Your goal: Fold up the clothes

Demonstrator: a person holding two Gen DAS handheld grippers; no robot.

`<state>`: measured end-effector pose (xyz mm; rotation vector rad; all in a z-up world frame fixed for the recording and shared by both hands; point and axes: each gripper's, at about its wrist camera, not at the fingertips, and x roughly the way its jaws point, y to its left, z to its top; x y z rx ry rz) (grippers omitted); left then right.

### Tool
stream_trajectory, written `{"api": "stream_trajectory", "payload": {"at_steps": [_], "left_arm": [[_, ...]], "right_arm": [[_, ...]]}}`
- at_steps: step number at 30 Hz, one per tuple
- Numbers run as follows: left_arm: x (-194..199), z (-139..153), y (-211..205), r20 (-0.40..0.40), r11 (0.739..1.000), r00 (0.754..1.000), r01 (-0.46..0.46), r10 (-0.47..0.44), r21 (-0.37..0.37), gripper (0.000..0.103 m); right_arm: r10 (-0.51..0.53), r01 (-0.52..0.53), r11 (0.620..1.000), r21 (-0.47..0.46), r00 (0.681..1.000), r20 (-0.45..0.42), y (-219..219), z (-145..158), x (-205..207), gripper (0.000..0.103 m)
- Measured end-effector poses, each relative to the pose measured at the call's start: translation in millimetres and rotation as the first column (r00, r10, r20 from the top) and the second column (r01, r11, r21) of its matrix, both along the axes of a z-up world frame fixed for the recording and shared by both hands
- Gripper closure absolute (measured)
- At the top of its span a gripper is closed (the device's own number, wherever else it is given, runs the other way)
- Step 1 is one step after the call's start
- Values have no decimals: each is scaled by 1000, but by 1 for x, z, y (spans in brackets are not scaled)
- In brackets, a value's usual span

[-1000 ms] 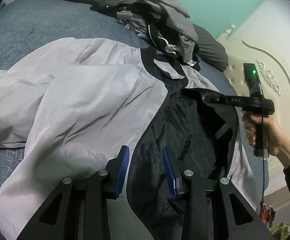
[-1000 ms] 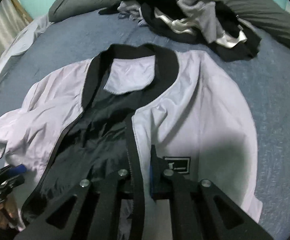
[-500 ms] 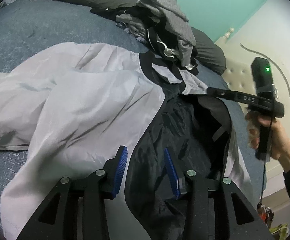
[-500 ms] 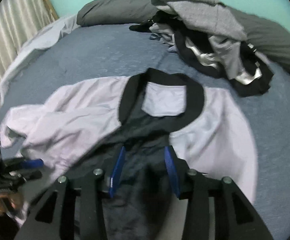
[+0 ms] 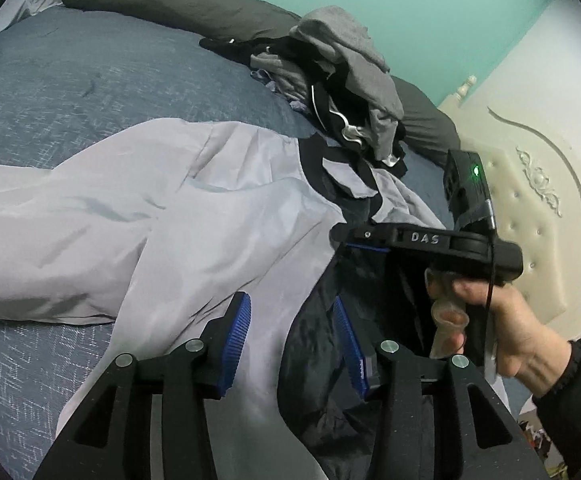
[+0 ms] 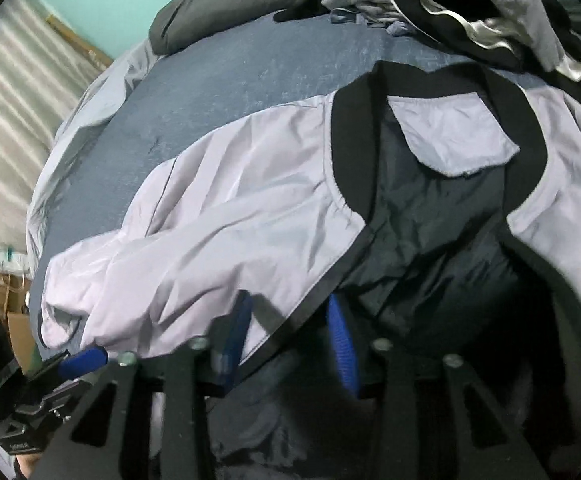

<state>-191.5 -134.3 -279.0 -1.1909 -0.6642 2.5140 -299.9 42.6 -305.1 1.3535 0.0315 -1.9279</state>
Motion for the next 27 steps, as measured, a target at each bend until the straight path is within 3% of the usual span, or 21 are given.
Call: {"api": "stream_trajectory", "payload": {"at_steps": [3, 11, 13, 19, 23, 27], "left_arm": [[0, -1, -6, 0, 1000, 1000, -9, 9, 8, 56], [3, 8, -24, -23, 999, 999, -40, 40, 35, 56], [4, 9, -29, -22, 997, 999, -49, 50, 53, 56], [4, 5, -32, -9, 997, 999, -44, 45, 67, 56], [2, -1, -31, 6, 998, 999, -42, 41, 55, 56], [1, -9, -36, 31, 997, 998, -52, 50, 58, 56]], "right_arm": [[-2, 2, 1000, -8, 999, -39, 3, 17, -1, 99], [-10, 6, 1000, -31, 990, -141, 12, 62, -2, 101], [-36, 40, 999, 23, 987, -154, 19, 68, -16, 101], [-92, 114, 974, 193, 988, -121, 29, 40, -42, 100], [-129, 140, 979, 148, 988, -82, 32, 18, -41, 97], [-170, 175, 981, 84, 984, -61, 45, 19, -35, 96]]}}
